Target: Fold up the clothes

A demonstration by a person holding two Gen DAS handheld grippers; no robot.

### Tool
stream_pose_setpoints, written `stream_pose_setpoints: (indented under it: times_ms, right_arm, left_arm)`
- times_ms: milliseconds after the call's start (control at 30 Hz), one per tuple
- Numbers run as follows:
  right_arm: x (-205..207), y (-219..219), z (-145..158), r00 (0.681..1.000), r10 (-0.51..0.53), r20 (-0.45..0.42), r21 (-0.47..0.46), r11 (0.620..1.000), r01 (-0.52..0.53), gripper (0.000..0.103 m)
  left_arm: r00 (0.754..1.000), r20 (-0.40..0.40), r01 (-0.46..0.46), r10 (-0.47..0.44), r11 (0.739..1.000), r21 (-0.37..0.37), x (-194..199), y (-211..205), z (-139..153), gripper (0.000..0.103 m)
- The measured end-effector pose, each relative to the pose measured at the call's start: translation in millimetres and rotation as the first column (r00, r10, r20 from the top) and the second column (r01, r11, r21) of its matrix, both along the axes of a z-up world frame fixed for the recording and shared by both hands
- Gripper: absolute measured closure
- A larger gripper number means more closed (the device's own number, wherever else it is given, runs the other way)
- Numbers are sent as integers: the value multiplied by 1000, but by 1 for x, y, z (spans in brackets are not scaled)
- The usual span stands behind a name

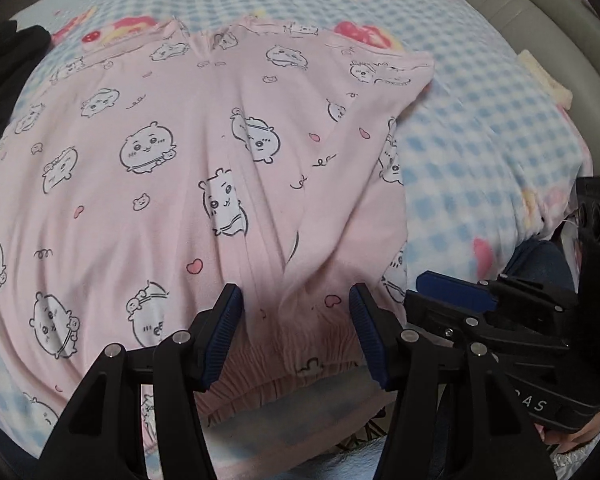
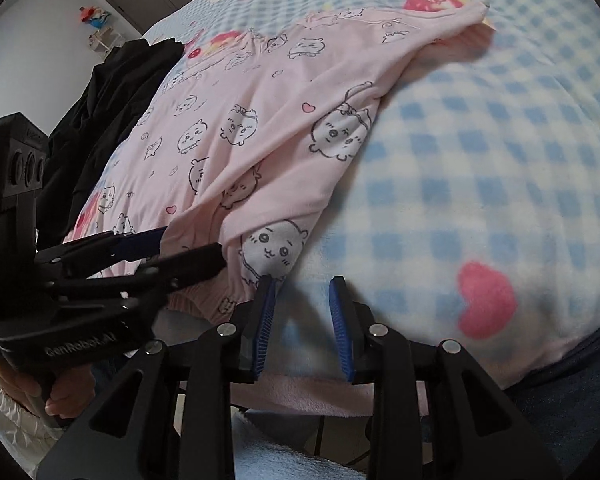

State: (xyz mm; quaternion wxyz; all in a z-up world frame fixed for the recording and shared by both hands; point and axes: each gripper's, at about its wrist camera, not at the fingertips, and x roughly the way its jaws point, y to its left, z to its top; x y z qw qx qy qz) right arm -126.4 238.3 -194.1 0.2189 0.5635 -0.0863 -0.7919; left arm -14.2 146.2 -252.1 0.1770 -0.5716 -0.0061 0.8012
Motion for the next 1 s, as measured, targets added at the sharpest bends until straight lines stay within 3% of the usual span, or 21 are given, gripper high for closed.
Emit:
stream_pose_setpoints:
  times_ms: [67, 167, 233, 500, 667, 867, 1000]
  right_arm:
    - [-1, -1, -4, 1000, -2, 5, 14, 1000, 2, 74]
    - [-2, -2, -8, 1000, -6, 11, 26, 1000, 5, 71]
    - [-3, -3, -8, 1000, -6, 8, 39, 999, 6, 68]
    - [-2, -5, -1, 1000, -16, -11, 67, 998, 16, 58]
    - [-1, 7, 5, 998, -54, -43, 114, 992, 59, 50]
    - [-2, 8, 5, 998, -56, -22, 91, 994, 58, 49]
    - [-2, -4, 10, 999, -23, -33, 92, 995, 26, 49]
  left_arm:
    - [1000, 1, -2, 2, 1000, -7, -1, 1, -1, 48]
    - [1000, -10, -3, 2, 1000, -31, -2, 4, -2, 60]
    - [1000, -19, -4, 3, 999, -51, -3, 4, -3, 73]
    - [998, -52, -20, 16, 997, -76, -4, 5, 3, 89]
    - [997, -29, -74, 74, 997, 3, -9, -5, 10, 91]
    - [985, 43, -168, 164, 979, 115, -28, -32, 12, 93]
    - [980, 23, -200, 199, 967, 157, -28, -35, 25, 93]
